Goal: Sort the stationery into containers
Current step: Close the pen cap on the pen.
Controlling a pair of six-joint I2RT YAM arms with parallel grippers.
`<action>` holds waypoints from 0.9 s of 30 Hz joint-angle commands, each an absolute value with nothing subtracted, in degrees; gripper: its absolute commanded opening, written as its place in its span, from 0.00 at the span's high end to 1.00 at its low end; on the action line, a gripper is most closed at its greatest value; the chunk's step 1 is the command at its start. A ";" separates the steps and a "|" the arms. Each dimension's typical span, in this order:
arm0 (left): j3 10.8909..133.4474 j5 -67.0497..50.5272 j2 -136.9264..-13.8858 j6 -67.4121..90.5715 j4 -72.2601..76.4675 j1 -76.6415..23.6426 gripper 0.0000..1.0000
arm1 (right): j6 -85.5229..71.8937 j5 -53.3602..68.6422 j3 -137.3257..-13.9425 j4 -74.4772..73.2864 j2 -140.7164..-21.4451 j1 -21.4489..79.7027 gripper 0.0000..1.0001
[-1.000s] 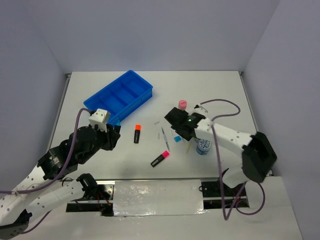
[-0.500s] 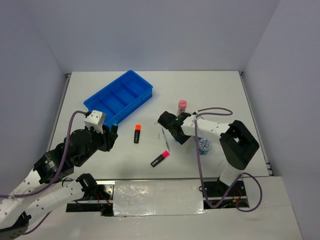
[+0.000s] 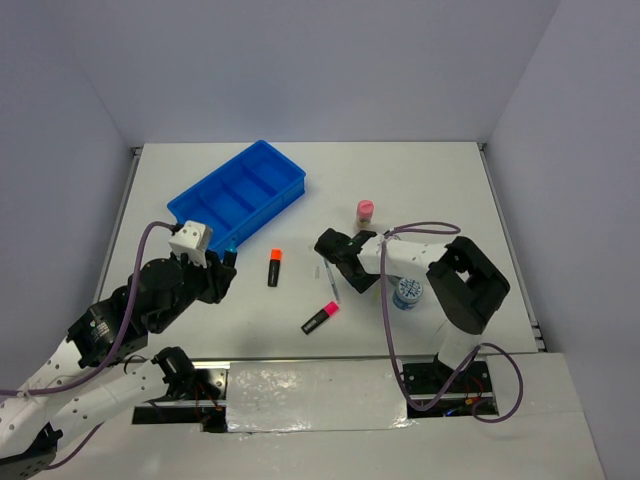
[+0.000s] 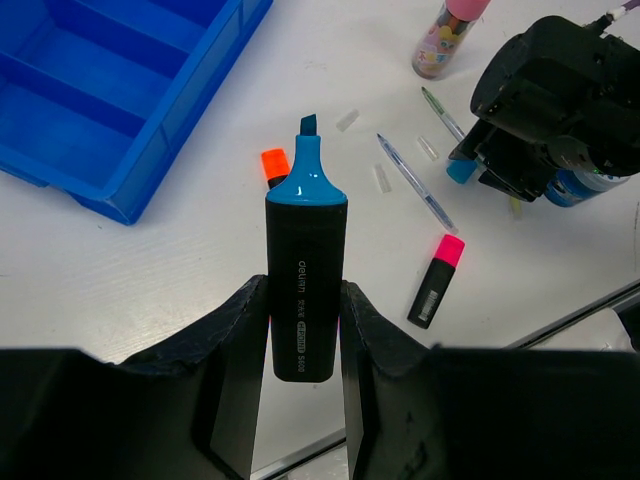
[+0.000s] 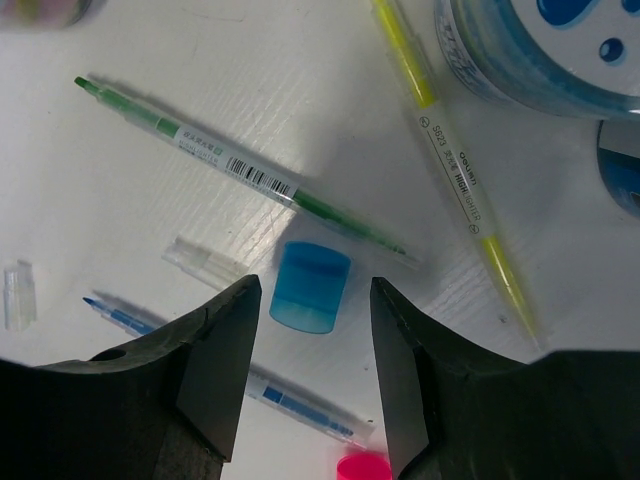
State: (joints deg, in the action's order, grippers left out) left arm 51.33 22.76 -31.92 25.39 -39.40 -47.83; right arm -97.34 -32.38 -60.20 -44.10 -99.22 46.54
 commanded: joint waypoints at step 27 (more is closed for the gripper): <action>51.15 21.36 -31.90 23.73 -36.65 -47.99 0.99 | -97.30 -34.27 -57.48 -42.71 -92.65 47.28 0.78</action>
State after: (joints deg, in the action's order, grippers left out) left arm 51.22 22.20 -32.01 25.36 -39.38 -47.83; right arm -97.86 -32.08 -57.69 -42.50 -98.08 46.50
